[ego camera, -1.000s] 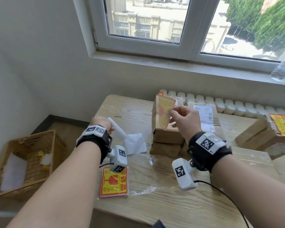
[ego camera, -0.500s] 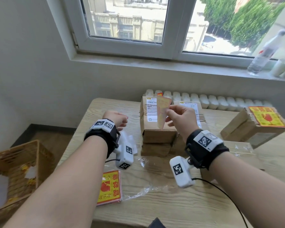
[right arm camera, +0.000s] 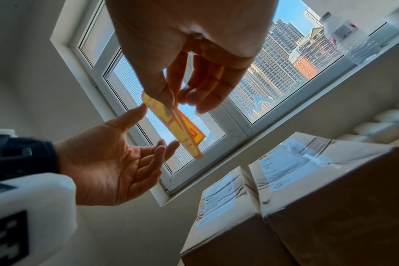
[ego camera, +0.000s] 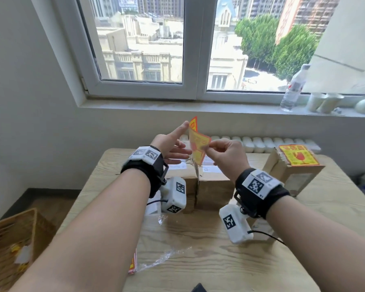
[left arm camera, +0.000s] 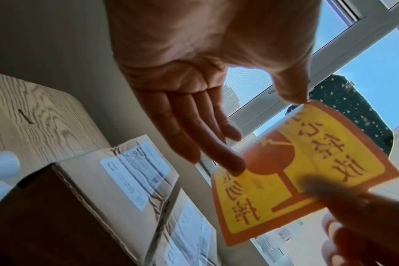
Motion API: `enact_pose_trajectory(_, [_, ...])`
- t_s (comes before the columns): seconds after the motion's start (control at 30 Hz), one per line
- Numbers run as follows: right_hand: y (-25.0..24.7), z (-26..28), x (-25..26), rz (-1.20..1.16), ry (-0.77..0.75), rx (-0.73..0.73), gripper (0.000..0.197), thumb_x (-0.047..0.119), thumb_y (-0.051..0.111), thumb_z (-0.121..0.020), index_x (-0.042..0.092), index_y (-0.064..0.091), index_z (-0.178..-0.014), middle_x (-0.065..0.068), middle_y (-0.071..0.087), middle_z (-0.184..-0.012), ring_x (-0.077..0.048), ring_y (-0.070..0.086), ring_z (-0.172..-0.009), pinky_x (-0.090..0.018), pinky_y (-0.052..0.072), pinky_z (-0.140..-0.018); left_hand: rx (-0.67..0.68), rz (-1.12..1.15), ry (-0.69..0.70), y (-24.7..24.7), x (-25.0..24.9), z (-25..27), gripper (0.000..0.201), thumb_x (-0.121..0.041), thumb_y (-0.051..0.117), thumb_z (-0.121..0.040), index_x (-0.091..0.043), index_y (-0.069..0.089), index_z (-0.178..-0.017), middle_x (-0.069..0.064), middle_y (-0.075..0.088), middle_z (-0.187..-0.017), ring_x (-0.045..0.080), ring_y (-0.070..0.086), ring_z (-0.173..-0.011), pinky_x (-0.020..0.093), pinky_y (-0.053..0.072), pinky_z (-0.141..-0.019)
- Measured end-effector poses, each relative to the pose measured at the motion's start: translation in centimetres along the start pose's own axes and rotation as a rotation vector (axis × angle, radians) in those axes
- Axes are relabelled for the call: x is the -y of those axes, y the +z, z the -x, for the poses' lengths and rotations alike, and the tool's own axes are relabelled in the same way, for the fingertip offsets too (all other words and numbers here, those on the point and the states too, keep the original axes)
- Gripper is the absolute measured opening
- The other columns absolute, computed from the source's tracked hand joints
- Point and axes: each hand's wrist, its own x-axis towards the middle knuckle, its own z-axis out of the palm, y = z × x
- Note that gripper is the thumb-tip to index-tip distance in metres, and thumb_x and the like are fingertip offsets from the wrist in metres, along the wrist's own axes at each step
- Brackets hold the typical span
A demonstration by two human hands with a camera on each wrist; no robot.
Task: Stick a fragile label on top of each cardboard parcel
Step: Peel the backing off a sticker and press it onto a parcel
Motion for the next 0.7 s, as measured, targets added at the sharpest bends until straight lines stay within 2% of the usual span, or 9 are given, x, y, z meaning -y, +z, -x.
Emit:
enact_pose_trajectory(0.07, [-0.9,0.1,-0.5,0.013,-0.001,-0.003,0.007,0.021,0.073,-0.080,0.015,0.077,-0.083,0.005,0.065,-0.069,-0.011,0.059,-0.063,-0.032,0.051,-0.063,0.035,0.027,0.007,0.8,-0.2,0.5,0.071,-0.077,0.053,-0.073,-0.009,0.059,-0.091,0.011,0.076,-0.088,0.021,0.074,-0.080,0.033,0.058,-0.075])
enact_pose_trajectory(0.17, [-2.3,0.2,-0.9,0.035,-0.012,-0.021,0.009,0.019,0.073,-0.079,0.014,0.078,-0.084,-0.004,0.070,-0.075,-0.017,0.063,-0.069,-0.030,0.051,-0.067,0.066,0.034,0.022,2.2,-0.6,1.3,0.070,-0.073,0.054,-0.075,-0.007,0.060,-0.099,0.013,0.076,-0.093,0.022,0.073,-0.083,0.034,0.058,-0.077])
enact_pose_trajectory(0.27, [-3.7,0.6,-1.2,0.077,-0.041,-0.024,0.008,0.017,0.073,-0.079,0.013,0.078,-0.084,-0.005,0.071,-0.079,-0.018,0.065,-0.075,-0.031,0.053,-0.072,0.078,0.036,0.028,3.9,-0.8,2.0,0.045,-0.050,0.062,-0.084,-0.008,0.057,-0.099,0.012,0.074,-0.096,0.019,0.071,-0.078,0.033,0.055,-0.080])
enact_pose_trajectory(0.37, [-4.9,1.1,-1.6,0.090,-0.061,-0.022,0.006,0.013,0.073,-0.077,0.016,0.078,-0.081,-0.004,0.070,-0.080,-0.020,0.065,-0.077,-0.033,0.054,-0.075,0.053,0.090,0.050,5.2,-0.9,2.5,0.013,-0.023,0.059,-0.089,-0.010,0.058,-0.088,0.009,0.073,-0.089,0.016,0.070,-0.071,0.030,0.053,-0.080])
enact_pose_trajectory(0.43, [-5.6,1.5,-1.9,0.104,-0.077,-0.010,0.007,0.013,0.073,-0.077,0.018,0.077,-0.079,-0.001,0.068,-0.078,-0.021,0.065,-0.077,-0.034,0.054,-0.073,0.040,0.085,0.064,6.0,-0.9,2.8,0.008,-0.014,0.056,-0.088,-0.009,0.061,-0.084,0.009,0.072,-0.087,0.017,0.070,-0.072,0.028,0.053,-0.074])
enact_pose_trajectory(0.53, [-6.9,2.2,-2.0,0.126,-0.083,0.050,0.002,0.022,0.075,-0.077,0.021,0.076,-0.079,0.006,0.064,-0.078,-0.016,0.061,-0.073,-0.027,0.050,-0.065,0.006,0.053,0.104,7.2,-0.7,3.1,0.006,-0.012,0.059,-0.089,-0.009,0.063,-0.085,0.007,0.070,-0.083,0.014,0.069,-0.064,0.024,0.054,-0.064])
enact_pose_trajectory(0.63, [-8.5,2.4,-2.6,0.129,-0.061,-0.012,0.013,0.037,0.075,-0.077,0.023,0.075,-0.076,0.004,0.060,-0.093,-0.013,0.060,-0.089,-0.030,0.051,-0.079,-0.036,0.053,0.121,8.2,-0.4,3.1,0.012,-0.008,0.061,-0.090,-0.010,0.058,-0.079,0.007,0.066,-0.077,0.016,0.064,-0.065,0.026,0.053,-0.062])
enact_pose_trajectory(0.7, [-9.7,2.0,-3.4,0.178,0.002,-0.085,0.009,0.037,0.073,-0.078,0.032,0.071,-0.071,0.007,0.055,-0.100,-0.013,0.057,-0.101,-0.032,0.048,-0.090,-0.033,0.046,0.110,8.9,-0.3,3.2,0.015,-0.004,0.061,-0.090,-0.011,0.056,-0.077,0.007,0.065,-0.076,0.016,0.063,-0.065,0.029,0.052,-0.064])
